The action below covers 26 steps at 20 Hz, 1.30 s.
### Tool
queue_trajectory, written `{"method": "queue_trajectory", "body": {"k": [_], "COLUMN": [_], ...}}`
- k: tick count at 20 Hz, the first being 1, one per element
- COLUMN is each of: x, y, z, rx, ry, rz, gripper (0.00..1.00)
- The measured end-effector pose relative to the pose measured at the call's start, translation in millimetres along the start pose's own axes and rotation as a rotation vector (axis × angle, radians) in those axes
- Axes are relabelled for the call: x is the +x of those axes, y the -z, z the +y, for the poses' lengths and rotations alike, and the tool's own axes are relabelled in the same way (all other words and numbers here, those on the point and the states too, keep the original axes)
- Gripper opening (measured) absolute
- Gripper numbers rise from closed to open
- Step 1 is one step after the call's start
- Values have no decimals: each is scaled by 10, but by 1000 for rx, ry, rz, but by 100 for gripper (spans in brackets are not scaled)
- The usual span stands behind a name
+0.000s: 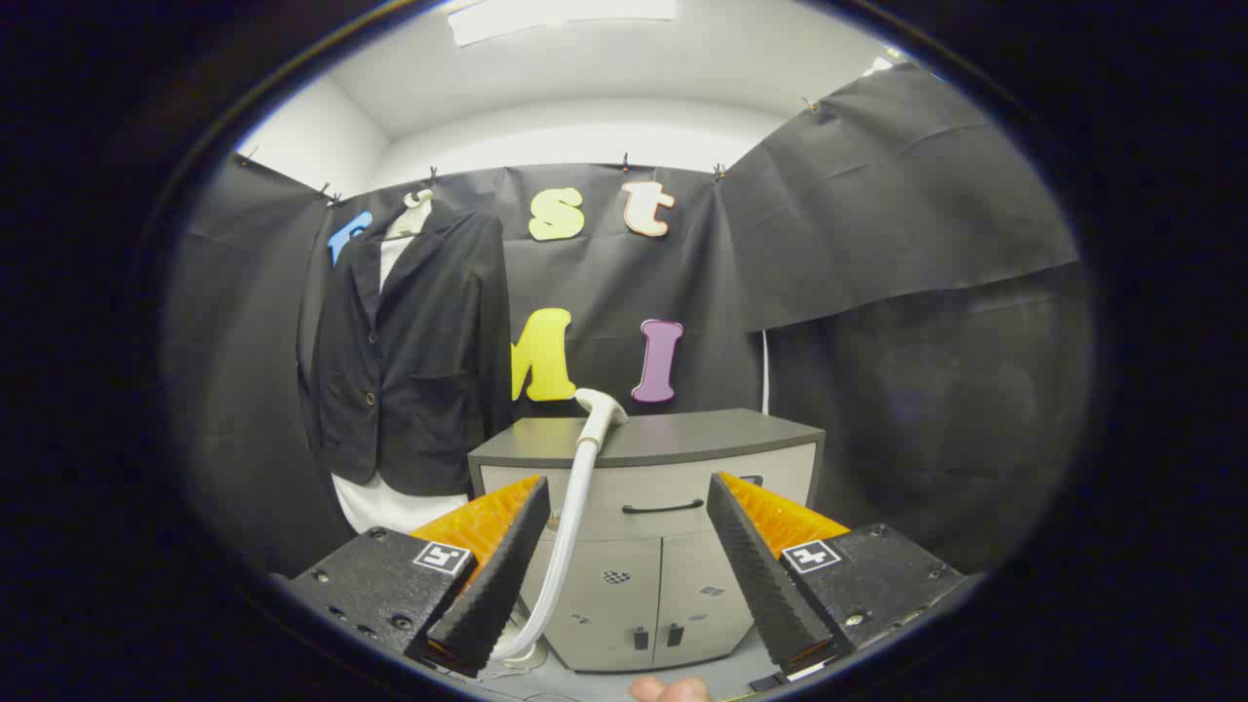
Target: Iron the clothes twice with a garment steamer, once on the left side and once on the right side.
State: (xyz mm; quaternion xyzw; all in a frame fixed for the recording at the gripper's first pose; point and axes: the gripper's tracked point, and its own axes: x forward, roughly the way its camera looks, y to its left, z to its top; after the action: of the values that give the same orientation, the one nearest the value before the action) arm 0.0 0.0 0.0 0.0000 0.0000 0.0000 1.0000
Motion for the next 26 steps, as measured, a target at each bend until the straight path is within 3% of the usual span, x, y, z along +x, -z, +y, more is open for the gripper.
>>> {"method": "queue_trajectory", "body": {"k": [16, 26], "x": [195, 207], "y": [-24, -280], "z": [91, 285], "rx": [26, 32], "ry": [-13, 69], "rz": [26, 17], "gripper": [100, 100]}}
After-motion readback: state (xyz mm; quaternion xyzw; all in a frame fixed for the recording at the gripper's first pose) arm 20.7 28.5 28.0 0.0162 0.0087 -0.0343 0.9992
